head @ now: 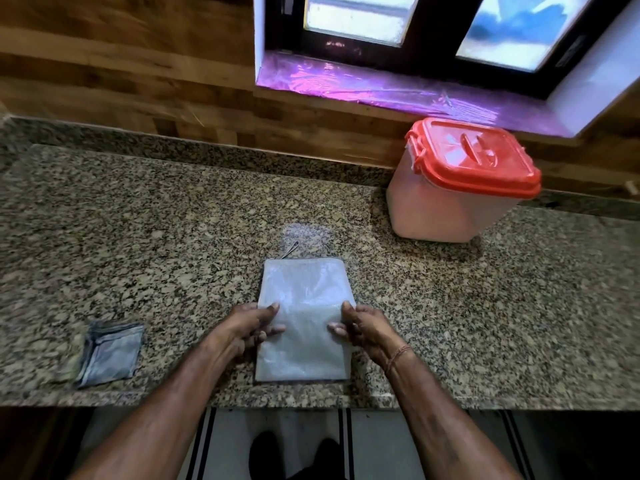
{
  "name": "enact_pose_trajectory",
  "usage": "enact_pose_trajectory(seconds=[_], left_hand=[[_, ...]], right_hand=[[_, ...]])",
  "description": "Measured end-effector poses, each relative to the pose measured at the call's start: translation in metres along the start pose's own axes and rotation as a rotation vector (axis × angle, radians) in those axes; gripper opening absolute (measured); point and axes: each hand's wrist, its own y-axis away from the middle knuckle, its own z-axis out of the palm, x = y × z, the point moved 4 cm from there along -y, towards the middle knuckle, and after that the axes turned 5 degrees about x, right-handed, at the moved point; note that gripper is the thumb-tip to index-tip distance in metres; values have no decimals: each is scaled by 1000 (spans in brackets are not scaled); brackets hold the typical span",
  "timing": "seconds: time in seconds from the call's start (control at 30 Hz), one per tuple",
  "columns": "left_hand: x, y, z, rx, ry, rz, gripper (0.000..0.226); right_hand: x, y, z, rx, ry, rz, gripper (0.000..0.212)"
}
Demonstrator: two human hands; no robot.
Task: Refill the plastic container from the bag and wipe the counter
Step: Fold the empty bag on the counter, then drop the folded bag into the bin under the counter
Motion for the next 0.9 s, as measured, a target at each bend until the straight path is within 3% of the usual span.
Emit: enact_pose_trajectory(seconds=[0.17,0.27,0.37,0.4,0.5,0.57,0.63,0.77,0.8,0.83,0.9], left_hand=[[27,17,3,100,102,152,59],[37,39,-3,195,150,260,81],[31,60,-14,292,178,337,101],[26,70,-14,306,195,356,95],[-4,107,-7,410,291,417,44],[-32,128,-6,510,331,412,32],[-63,147,-10,612,379,406,45],[-122,194,-25,777,526,385,91],[-135,203,-29,782,551,364,99],[-151,213,-36,777,578,348,100],[-183,233,-52,741,584,337,75]], right_hand=[[-24,1,13,56,24,-190,54],[-38,9,26,54,28,-261,52],[-39,21,34,15,48,-304,34],[-36,22,35,-9,58,-311,29],[-20,31,32,-100,91,-306,23],[-5,39,32,-149,101,-304,27],[11,51,33,-179,146,-300,36],[53,76,38,-349,268,-260,28],[62,80,40,-397,297,-224,38],[75,84,45,-441,337,-170,47],[96,103,58,-553,461,-108,48]])
